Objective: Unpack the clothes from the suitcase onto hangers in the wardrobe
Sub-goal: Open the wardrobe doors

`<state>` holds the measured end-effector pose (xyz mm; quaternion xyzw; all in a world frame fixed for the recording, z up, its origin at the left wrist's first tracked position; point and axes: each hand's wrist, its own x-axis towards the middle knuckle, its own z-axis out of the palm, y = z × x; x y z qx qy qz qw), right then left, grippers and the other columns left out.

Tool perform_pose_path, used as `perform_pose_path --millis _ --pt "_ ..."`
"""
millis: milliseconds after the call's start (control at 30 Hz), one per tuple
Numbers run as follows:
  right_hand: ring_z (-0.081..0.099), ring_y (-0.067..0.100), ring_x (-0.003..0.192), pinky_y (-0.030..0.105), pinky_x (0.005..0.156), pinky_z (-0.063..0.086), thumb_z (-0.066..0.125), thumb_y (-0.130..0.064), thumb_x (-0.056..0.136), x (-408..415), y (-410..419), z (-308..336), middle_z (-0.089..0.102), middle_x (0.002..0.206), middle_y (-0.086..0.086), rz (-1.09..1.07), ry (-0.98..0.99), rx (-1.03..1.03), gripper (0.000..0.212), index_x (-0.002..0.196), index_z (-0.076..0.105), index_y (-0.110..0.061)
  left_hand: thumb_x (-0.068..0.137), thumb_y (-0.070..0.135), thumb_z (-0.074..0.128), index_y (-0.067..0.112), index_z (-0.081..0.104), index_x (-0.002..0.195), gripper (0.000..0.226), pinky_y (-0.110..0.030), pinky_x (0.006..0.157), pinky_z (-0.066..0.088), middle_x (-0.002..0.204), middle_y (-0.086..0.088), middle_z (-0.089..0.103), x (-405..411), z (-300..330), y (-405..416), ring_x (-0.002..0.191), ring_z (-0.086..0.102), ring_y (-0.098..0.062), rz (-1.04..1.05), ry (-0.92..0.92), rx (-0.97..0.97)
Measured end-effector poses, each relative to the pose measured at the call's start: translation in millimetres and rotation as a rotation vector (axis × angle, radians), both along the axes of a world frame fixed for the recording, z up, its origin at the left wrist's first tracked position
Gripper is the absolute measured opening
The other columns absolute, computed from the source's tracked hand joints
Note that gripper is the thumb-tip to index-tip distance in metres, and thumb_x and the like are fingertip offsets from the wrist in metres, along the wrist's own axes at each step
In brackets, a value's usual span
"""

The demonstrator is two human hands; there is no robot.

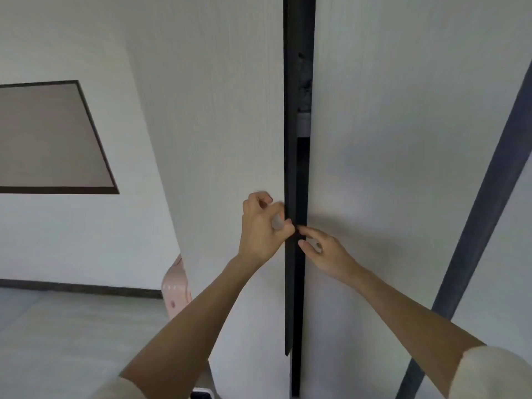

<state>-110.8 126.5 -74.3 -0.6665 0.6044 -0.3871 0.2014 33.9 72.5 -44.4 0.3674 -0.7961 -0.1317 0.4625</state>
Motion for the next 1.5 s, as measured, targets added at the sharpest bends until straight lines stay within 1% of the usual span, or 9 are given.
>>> perform_pose_path --millis 133,300,500,733,867,1033,1233,1367,1500 --pt "0.058 -0.013 0.077 0.005 0.075 0.044 0.043 -0.014 0.097 51 20 -13 0.059 0.074 -0.029 0.207 -0.200 0.070 0.018 0.099 0.057 -0.025 0.070 0.035 0.056 0.012 0.062 0.075 0.024 0.001 0.088 0.025 0.114 0.006 0.031 47 -1 30 0.111 0.032 -0.012 -0.032 0.062 0.043" --pt "0.059 -0.012 0.076 0.010 0.073 0.046 0.049 -0.006 0.093 109 33 -34 0.061 0.069 -0.032 0.280 -0.301 0.002 0.022 0.090 0.059 -0.025 0.073 0.030 0.058 0.030 0.054 0.075 0.005 -0.002 0.093 0.030 0.121 0.005 0.042 115 -6 57 0.115 0.042 -0.006 -0.026 0.110 0.008" --pt "0.038 -0.005 0.127 0.005 0.098 0.035 0.054 -0.008 0.091 165 33 -42 0.043 0.132 -0.016 0.450 -0.314 -0.027 0.042 0.132 0.046 -0.003 0.089 0.031 0.050 0.042 0.035 0.121 0.037 0.001 0.088 0.038 0.117 0.037 0.039 168 -8 84 0.107 0.047 0.013 0.118 0.278 0.064" --pt "0.007 -0.004 0.138 0.020 0.114 0.013 0.044 -0.018 0.097 235 24 -40 0.007 0.154 -0.020 0.653 0.071 0.163 0.064 0.147 0.008 -0.035 0.098 0.013 0.041 0.007 0.033 0.135 0.039 0.002 0.080 0.039 0.108 0.022 0.046 224 -10 92 0.097 0.047 0.021 0.283 0.503 0.060" --pt "0.003 0.001 0.142 0.015 0.110 0.005 0.043 -0.016 0.097 255 12 -33 0.002 0.156 -0.017 0.675 0.175 0.148 0.065 0.147 0.005 -0.037 0.097 0.010 0.043 0.011 0.027 0.142 0.047 0.007 0.081 0.030 0.118 0.028 0.040 257 -10 87 0.103 0.039 0.030 0.370 0.523 0.012" --pt "-0.001 0.006 0.144 0.029 0.118 0.005 0.040 -0.015 0.098 265 1 -34 -0.003 0.156 -0.014 0.700 0.265 0.168 0.066 0.146 0.003 -0.039 0.099 0.013 0.039 0.009 0.008 0.148 0.058 0.008 0.093 0.017 0.142 0.014 0.023 274 -18 72 0.129 0.024 0.007 0.574 0.450 -0.064" --pt "0.012 0.009 0.144 0.019 0.115 0.008 0.041 -0.013 0.097 250 -9 -33 0.016 0.156 -0.006 0.595 0.268 0.108 0.056 0.147 0.020 -0.024 0.086 0.002 0.049 0.000 0.022 0.143 0.064 -0.047 0.111 0.024 0.145 -0.027 0.029 253 -22 64 0.136 0.025 -0.037 0.881 0.168 -0.312" --pt "0.031 0.010 0.138 0.009 0.105 0.016 0.041 -0.009 0.095 214 -12 -27 0.037 0.148 -0.002 0.446 0.270 0.041 0.046 0.141 0.037 -0.015 0.074 0.001 0.053 0.007 0.031 0.140 0.070 -0.056 0.111 0.009 0.146 -0.026 0.029 226 -29 57 0.138 0.015 -0.042 0.894 -0.165 -0.432" --pt "0.043 0.019 0.130 0.021 0.107 0.030 0.042 -0.009 0.095 166 -16 -22 0.048 0.140 0.005 0.275 0.301 -0.008 0.040 0.134 0.047 -0.012 0.079 0.011 0.043 0.010 0.034 0.137 0.058 -0.057 0.109 0.011 0.144 -0.023 0.035 194 -32 41 0.137 0.022 -0.041 0.738 -0.307 -0.386"
